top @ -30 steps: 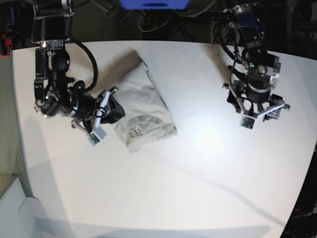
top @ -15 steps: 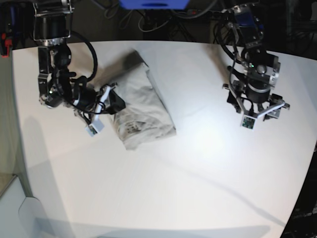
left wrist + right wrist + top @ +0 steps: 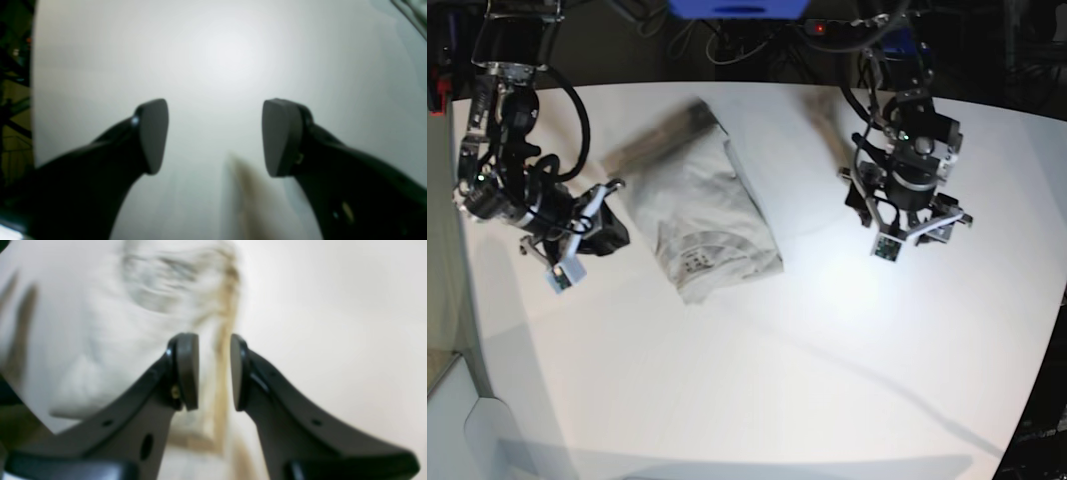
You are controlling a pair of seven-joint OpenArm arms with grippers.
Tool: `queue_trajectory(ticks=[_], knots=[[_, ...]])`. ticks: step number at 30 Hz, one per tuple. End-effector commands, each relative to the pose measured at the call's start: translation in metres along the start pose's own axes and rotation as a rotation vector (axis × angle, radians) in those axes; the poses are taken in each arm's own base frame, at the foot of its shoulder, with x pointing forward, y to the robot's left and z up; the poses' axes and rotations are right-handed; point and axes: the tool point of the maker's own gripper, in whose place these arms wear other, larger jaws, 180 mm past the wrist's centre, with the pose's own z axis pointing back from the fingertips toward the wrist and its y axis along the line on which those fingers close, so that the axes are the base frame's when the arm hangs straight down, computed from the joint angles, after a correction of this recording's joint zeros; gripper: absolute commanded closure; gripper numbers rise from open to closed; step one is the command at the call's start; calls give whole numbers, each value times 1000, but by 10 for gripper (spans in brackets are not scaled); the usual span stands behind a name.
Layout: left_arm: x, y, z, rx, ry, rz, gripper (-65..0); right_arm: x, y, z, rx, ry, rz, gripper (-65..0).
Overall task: Layout the t-shirt on the table in an organized manner, then fold the t-shirt properly
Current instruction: 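Pat the folded bundle square with the right gripper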
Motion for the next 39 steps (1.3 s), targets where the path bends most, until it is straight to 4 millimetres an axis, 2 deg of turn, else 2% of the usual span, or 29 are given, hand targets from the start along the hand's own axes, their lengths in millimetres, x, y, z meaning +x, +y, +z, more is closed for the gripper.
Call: queue_trajectory(ticks=[1, 3, 5, 11, 15, 22, 29, 32, 34, 37, 39], knots=[[15, 4, -2, 12, -44, 9, -425, 2, -11, 7, -18, -21, -12, -144], [11, -1, -11, -8, -25, 15, -425, -13, -23, 10, -37, 14, -40, -144], [11, -5, -20, -24, -13, 19, -417, -31, -25, 7, -32, 53, -72, -144], [24, -14, -32, -83, -41, 87, -241, -66, -17, 2, -38, 78, -112, -144], [28, -18, -31, -105, -61, 115, -167, -77, -7, -1, -37, 104, -119, -144], [27, -17, -29, -104, -64, 119, -160, -92, 28, -13, 57, 156, -83, -144], [26, -16, -29, -101, -60, 117, -159, -94, 46, -20, 106, 172, -60, -144], [22, -1, -26, -63, -61, 146, -159, -97, 51, -16, 110, 176, -56, -144], [20, 12, -24, -32, -64, 167, -159, -94, 61, -13, 125, 167, -32, -144], [21, 20, -21, -12, -70, 176, -159, -85, 66, -11, 129, 146, -4, -144], [21, 28, -18, 11, -77, 184, -159, -88, 71, -10, 136, 149, -8, -144]])
